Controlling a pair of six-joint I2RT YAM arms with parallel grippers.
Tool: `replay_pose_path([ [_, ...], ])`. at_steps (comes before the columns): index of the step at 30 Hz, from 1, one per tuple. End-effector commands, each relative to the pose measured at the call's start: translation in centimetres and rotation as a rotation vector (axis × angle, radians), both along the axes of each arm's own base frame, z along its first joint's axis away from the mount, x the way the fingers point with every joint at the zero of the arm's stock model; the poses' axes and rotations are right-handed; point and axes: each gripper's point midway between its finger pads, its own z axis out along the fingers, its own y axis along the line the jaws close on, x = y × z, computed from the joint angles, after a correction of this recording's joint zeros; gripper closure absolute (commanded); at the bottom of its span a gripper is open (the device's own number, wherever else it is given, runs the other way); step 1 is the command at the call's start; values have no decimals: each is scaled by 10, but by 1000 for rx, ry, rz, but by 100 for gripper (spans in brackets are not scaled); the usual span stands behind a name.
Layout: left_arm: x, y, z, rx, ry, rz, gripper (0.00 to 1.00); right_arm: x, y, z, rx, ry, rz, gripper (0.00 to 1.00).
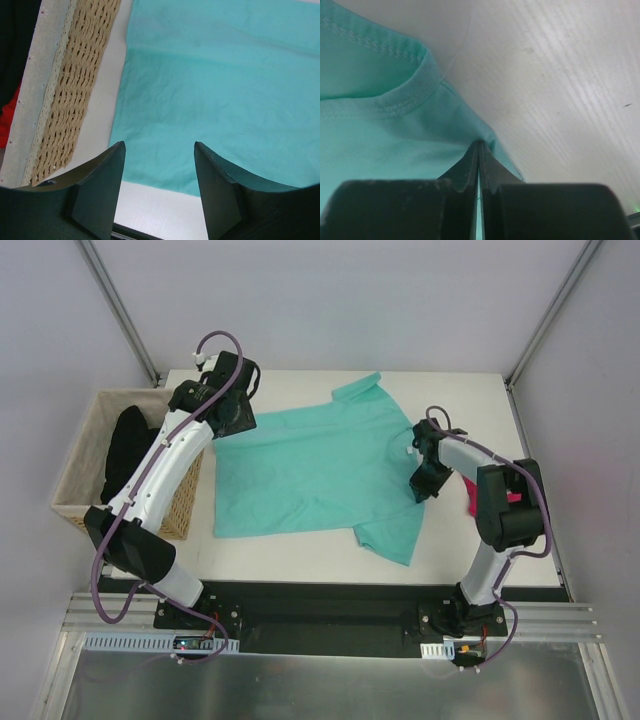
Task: Fold and stack the t-shirts
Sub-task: Flatten out the tshirt
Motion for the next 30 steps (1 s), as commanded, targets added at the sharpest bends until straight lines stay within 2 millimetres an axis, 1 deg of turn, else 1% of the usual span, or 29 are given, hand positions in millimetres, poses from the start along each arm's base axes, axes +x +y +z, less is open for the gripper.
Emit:
replay_pose_path([
  [1, -14, 9, 7, 19, -9, 22, 43, -18, -29, 5, -63, 42, -67, 99],
  [8, -13, 9, 10, 14, -18, 24, 43, -13, -57, 10, -73, 32, -142, 99],
  [11, -14, 10, 10, 18, -18, 25, 43, -12, -65, 11, -71, 34, -164, 99],
  [14, -14, 11, 11, 23, -20, 29, 43, -11, -69, 11, -78, 37, -171, 99],
  [17, -14, 12, 12, 25, -25, 29, 42, -12, -68, 10, -71, 42, -168, 99],
  [19, -13, 12, 12, 27, -23, 30, 43, -11, -62, 9, -43, 47, -153, 99],
  [20, -13, 12, 11, 27, -23, 30, 42, -9, -61, 10, -36, 42, -136, 93],
  [22, -13, 11, 8, 26, -13, 29, 42, -2, -54, 18, -35, 17, -91, 87],
  [23, -13, 10, 7, 23, -9, 30, 42, 3, -52, 26, -53, -11, -65, 81],
  [24, -13, 8, 4, 15, -1, 27, 42, 12, -50, 38, -95, -47, -14, 78],
  [25, -14, 7, 2, 8, 5, 26, 42, 15, -47, 46, -116, -65, 17, 74],
  [26, -13, 5, -2, 3, 17, 24, 42, 19, -45, 55, -133, -91, 39, 67],
  [27, -16, 3, -8, -9, 36, 19, 43, 28, -42, 68, -166, -129, 72, 65],
  [29, -20, -2, -16, -33, 60, 21, 43, 31, -40, 80, -194, -151, 95, 62],
  [30, -23, -2, -24, -36, 82, 20, 43, 33, -38, 90, -221, -179, 117, 62],
])
